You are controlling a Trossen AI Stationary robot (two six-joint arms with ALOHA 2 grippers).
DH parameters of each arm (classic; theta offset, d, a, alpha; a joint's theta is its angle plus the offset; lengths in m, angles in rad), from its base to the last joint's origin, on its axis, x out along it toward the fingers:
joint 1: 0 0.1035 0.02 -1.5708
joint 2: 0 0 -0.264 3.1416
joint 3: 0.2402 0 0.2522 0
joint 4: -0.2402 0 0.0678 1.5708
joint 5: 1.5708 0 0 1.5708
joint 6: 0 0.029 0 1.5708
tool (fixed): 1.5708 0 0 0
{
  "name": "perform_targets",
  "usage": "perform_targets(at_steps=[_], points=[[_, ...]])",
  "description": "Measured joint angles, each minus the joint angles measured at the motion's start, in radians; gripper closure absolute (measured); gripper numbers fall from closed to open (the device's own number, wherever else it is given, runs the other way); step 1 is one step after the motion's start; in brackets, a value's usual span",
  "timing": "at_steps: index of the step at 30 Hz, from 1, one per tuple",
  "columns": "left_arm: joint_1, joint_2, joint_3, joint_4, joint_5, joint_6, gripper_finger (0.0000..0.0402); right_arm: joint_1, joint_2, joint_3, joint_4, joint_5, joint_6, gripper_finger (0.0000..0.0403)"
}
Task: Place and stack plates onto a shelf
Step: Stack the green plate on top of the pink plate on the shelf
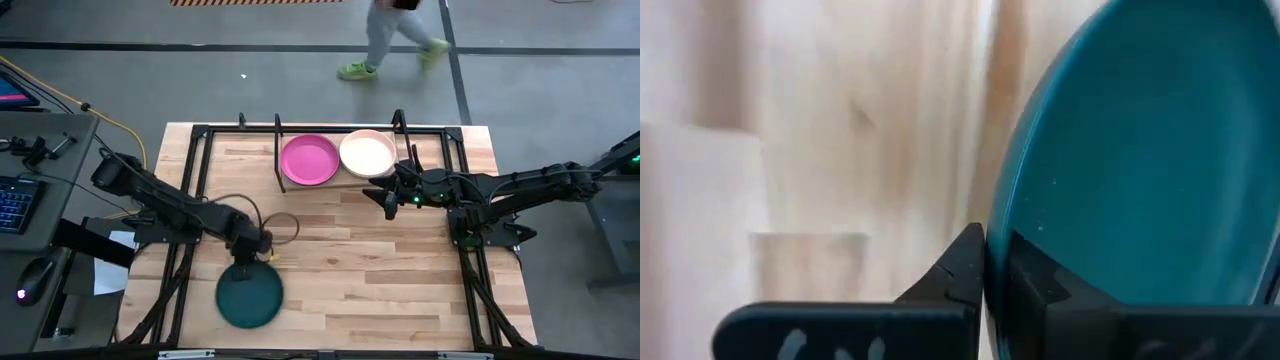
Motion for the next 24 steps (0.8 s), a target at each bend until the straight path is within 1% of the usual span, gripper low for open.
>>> perform_targets(at_steps=[2, 6, 10, 12, 15, 17, 20, 22, 24], points=[[0.034, -0.032, 0.026, -0.004, -0.035, -0.029, 0.0393, 0.000, 0.000, 0.000, 0.001, 0.000, -0.008, 0.0171], [0.110, -0.088, 0.106, -0.005, -0.059, -0.070, 0.0397, 0.000, 0.000, 0.000, 0.000, 0.000, -0.012, 0.0171], [0.188, -0.095, 0.209, -0.035, -0.072, -0.149, 0.0398, 0.000, -0.013, 0.000, -0.005, 0.002, -0.037, 0.0171], [0.219, -0.088, 0.267, -0.046, -0.092, -0.168, 0.0399, 0.000, -0.039, 0.000, -0.004, 0.023, -0.038, 0.0171], [0.253, -0.066, 0.351, -0.040, -0.154, -0.196, 0.0399, 0.000, -0.096, 0.000, -0.025, 0.053, -0.067, 0.0171], [0.269, -0.052, 0.398, -0.005, -0.206, -0.215, 0.0400, 0.000, -0.143, 0.000, -0.043, 0.074, -0.088, 0.0171], [0.288, -0.037, 0.433, 0.109, -0.312, -0.259, 0.0400, 0.000, -0.209, 0.000, -0.074, 0.118, -0.100, 0.0171], [0.301, -0.033, 0.433, 0.206, -0.380, -0.293, 0.0400, 0.000, -0.247, 0.000, -0.086, 0.147, -0.111, 0.0171], [0.312, -0.033, 0.433, 0.267, -0.460, -0.336, 0.0400, 0.000, -0.278, 0.000, -0.106, 0.168, -0.118, 0.0171]])
